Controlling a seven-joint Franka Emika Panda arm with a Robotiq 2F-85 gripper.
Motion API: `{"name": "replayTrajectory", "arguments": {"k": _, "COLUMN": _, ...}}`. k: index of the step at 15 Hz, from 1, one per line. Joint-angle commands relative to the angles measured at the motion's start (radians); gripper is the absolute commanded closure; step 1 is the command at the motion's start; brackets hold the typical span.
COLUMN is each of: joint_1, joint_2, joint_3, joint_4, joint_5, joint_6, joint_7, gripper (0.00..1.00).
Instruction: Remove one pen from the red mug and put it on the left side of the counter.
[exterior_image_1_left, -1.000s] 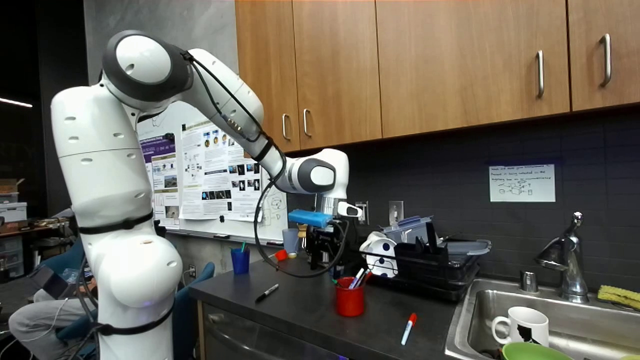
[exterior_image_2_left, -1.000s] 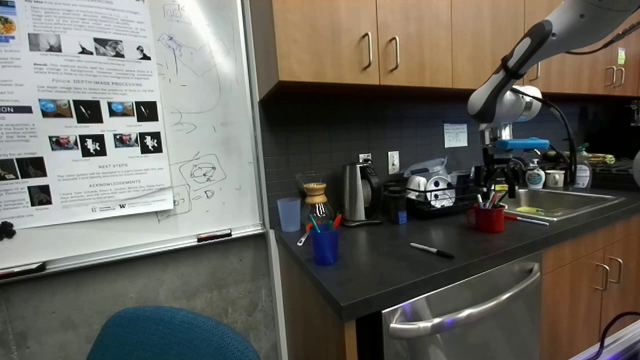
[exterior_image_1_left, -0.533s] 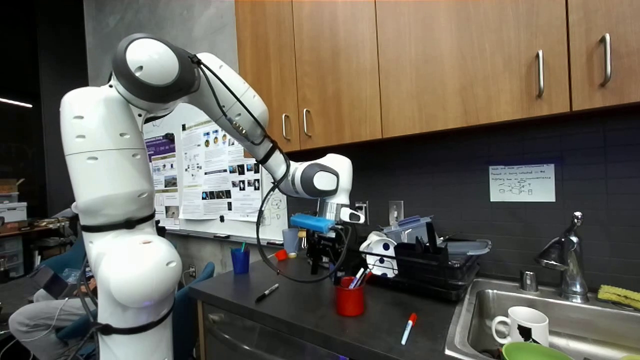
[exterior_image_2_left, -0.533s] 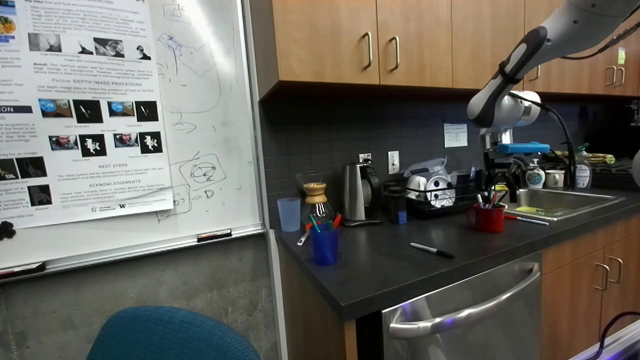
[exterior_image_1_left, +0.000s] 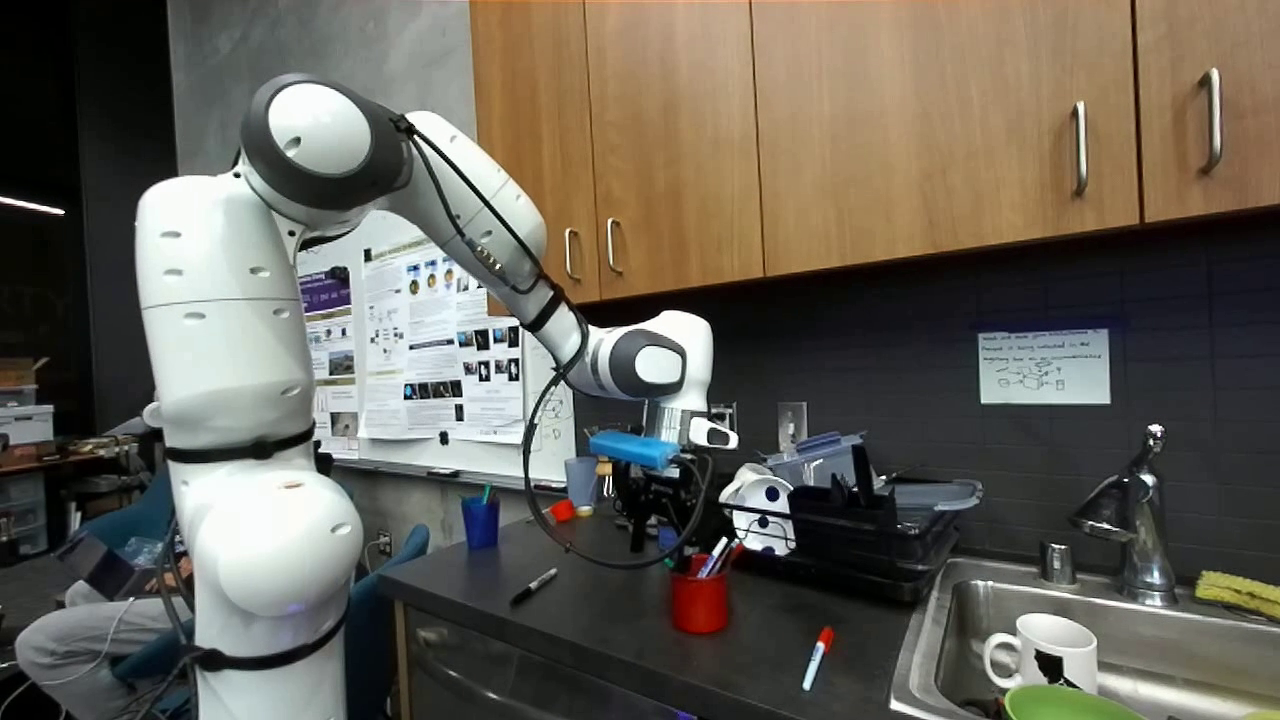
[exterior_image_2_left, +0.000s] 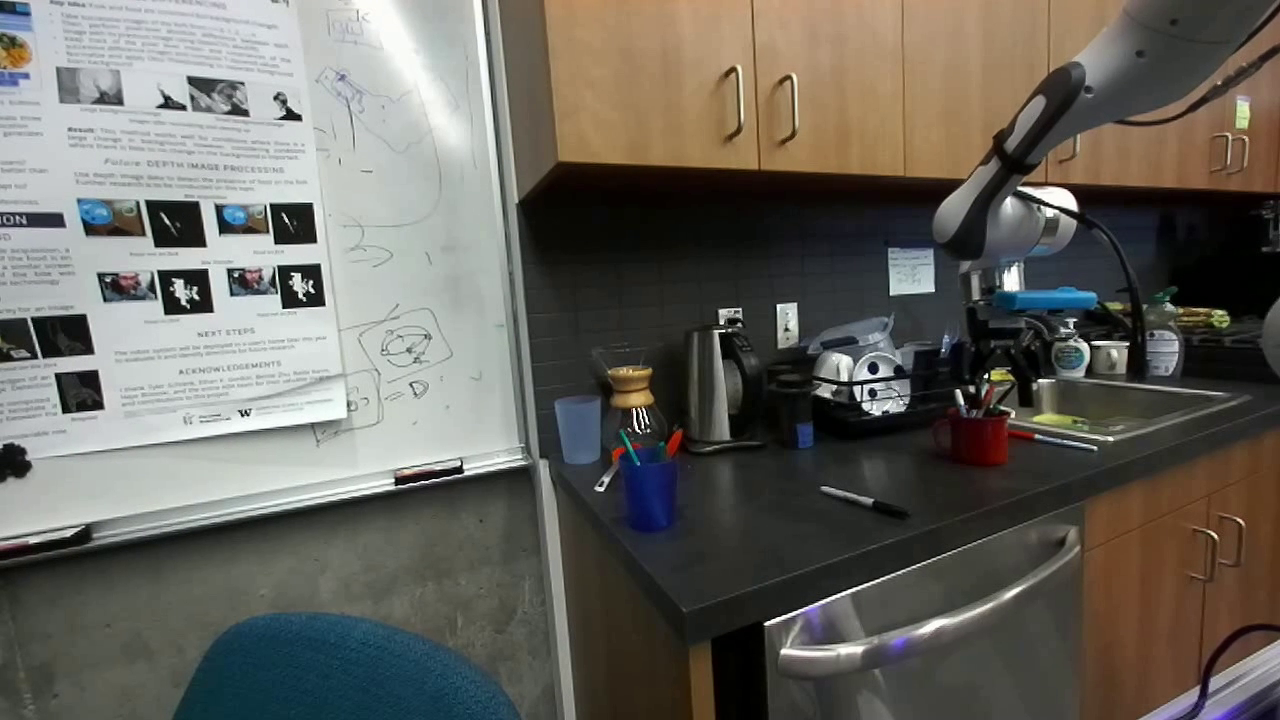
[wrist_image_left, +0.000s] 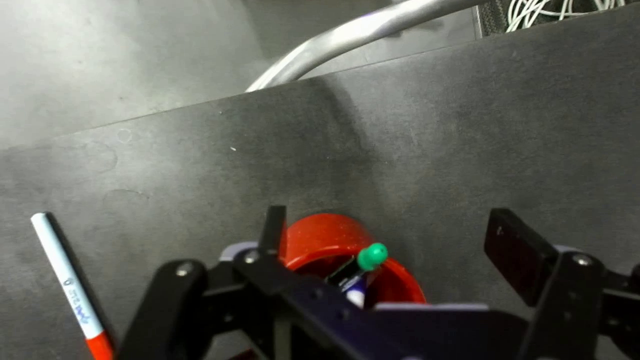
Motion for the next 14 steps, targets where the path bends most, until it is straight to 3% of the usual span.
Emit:
{"name": "replayTrajectory", "arguments": {"k": 1, "joint_1": -0.006, "joint_2": 0.035, "joint_3": 0.000, "joint_4": 0.033, "joint_5": 0.032, "joint_6": 0.008, "joint_7": -0.029, "gripper": 0.00}}
{"name": "replayTrajectory", "arguments": {"k": 2, "joint_1": -0.006, "joint_2": 0.041, "joint_3": 0.000, "joint_4": 0.035, "joint_5": 0.033, "joint_6": 0.009, "joint_7": -0.030, "gripper": 0.00}}
{"name": "replayTrajectory", "arguments": {"k": 3, "joint_1": -0.007, "joint_2": 0.046, "joint_3": 0.001, "joint_4": 0.037, "joint_5": 0.033, "joint_6": 0.008, "joint_7": -0.029, "gripper": 0.25}}
{"name": "replayTrajectory", "arguments": {"k": 6, "joint_1": -0.009, "joint_2": 0.057, "joint_3": 0.000, "joint_4": 0.041, "joint_5": 0.037, "joint_6": 0.006, "joint_7": -0.029, "gripper": 0.39}}
{"name": "replayTrajectory", "arguments": {"k": 14, "joint_1": -0.017, "joint_2": 0.071, "joint_3": 0.001, "joint_4": 0.049, "joint_5": 0.038, "joint_6": 0.002, "joint_7": -0.029, "gripper": 1.00}}
